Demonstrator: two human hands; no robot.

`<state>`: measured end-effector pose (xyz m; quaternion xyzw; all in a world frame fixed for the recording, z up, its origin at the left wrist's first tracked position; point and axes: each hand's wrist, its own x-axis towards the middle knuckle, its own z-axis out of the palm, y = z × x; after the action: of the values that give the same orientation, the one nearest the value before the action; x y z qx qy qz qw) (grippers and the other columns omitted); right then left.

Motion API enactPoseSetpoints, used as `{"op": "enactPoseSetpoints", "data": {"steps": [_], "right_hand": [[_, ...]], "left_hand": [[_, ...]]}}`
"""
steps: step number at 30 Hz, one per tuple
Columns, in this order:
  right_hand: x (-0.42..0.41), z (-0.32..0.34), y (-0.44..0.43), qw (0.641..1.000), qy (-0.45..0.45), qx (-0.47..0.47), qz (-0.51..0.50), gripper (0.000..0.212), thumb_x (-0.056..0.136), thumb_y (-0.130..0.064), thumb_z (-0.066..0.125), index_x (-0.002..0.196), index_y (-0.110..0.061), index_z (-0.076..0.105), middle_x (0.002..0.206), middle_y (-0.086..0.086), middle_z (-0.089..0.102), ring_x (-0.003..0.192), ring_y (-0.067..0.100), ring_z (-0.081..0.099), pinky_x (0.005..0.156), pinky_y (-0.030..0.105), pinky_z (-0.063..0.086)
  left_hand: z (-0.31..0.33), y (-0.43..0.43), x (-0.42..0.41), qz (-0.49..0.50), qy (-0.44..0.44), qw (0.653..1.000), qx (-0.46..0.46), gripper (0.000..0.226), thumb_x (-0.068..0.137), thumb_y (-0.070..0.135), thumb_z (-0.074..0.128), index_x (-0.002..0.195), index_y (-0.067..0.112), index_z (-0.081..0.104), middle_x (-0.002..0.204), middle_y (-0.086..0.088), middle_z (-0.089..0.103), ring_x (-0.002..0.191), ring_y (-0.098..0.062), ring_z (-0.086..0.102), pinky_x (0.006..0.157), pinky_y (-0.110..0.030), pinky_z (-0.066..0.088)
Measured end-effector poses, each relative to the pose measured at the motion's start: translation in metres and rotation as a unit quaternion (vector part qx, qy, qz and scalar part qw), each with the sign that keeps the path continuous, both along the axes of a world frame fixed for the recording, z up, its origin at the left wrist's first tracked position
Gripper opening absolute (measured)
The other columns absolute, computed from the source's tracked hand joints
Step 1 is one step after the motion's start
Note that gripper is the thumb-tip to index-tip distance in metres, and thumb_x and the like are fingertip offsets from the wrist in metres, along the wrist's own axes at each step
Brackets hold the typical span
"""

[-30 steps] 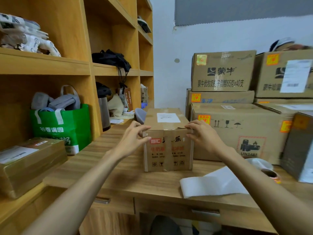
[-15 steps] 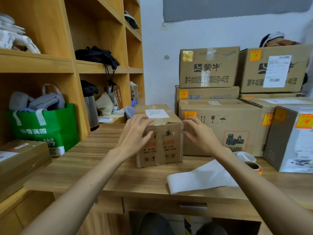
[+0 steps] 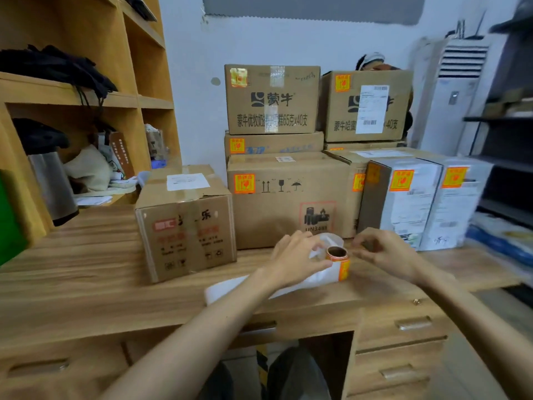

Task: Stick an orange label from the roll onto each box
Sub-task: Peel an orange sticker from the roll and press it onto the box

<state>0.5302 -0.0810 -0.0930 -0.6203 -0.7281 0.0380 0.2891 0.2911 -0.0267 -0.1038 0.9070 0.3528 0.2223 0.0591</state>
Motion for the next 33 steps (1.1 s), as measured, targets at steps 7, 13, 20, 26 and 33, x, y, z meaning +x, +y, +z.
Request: {"op": "enactPoseSetpoints", "data": {"steps": [7,13,20,26,33], "right_hand": [[0.001,-0.026,0.007,0.999,0.036,-0.009,0.013,0.023,0.084,-0.014,0.073,0.104,-0.024,0.071,0.101,-0.017,0.069,0.079,-0.014,0.056,0.067,0.008,0.038],[-0.011,-0.033,0.015,1.0,-0.019,-0.017,0.001,0.02,0.085,-0.017,0.071,0.103,-0.024,0.069,0.1,-0.014,0.066,0.069,-0.01,0.05,0.066,0.02,0.035],[-0.033,-0.039,0.017,0.996,-0.094,0.004,-0.005,0.021,0.091,-0.025,0.066,0.11,-0.018,0.07,0.11,0.003,0.066,0.101,0.025,0.061,0.081,0.037,0.045],[-0.052,-0.047,0.014,0.996,-0.079,0.026,-0.014,0.019,0.095,-0.029,0.062,0.11,-0.019,0.065,0.108,-0.001,0.061,0.096,0.018,0.061,0.079,0.034,0.049],[-0.048,-0.053,0.012,0.999,-0.015,0.052,0.005,0.011,0.092,-0.023,0.065,0.101,-0.017,0.065,0.099,-0.007,0.056,0.088,0.015,0.058,0.075,0.034,0.048]], "left_hand": [[-0.02,-0.014,0.048,0.073,-0.057,0.996,-0.017,0.033,0.088,0.052,0.067,0.093,0.019,0.063,0.097,0.002,0.067,0.092,-0.021,0.057,0.078,-0.037,0.033],[-0.029,-0.008,0.046,0.075,-0.107,0.99,-0.047,0.011,0.094,0.029,0.061,0.092,0.021,0.069,0.091,0.001,0.068,0.09,-0.021,0.056,0.081,-0.036,0.037],[-0.031,0.011,0.012,0.077,-0.092,0.992,-0.038,0.017,0.096,0.028,0.058,0.096,0.02,0.073,0.092,0.005,0.055,0.087,-0.017,0.05,0.077,-0.034,0.03],[-0.048,0.019,-0.008,0.054,-0.149,0.985,-0.075,0.014,0.097,0.032,0.06,0.095,0.024,0.071,0.092,0.011,0.061,0.09,-0.008,0.053,0.081,-0.034,0.039],[-0.065,0.017,-0.01,0.008,-0.228,0.966,-0.121,0.012,0.095,0.038,0.066,0.093,0.028,0.072,0.097,0.014,0.065,0.095,-0.005,0.058,0.08,-0.034,0.052]]}}
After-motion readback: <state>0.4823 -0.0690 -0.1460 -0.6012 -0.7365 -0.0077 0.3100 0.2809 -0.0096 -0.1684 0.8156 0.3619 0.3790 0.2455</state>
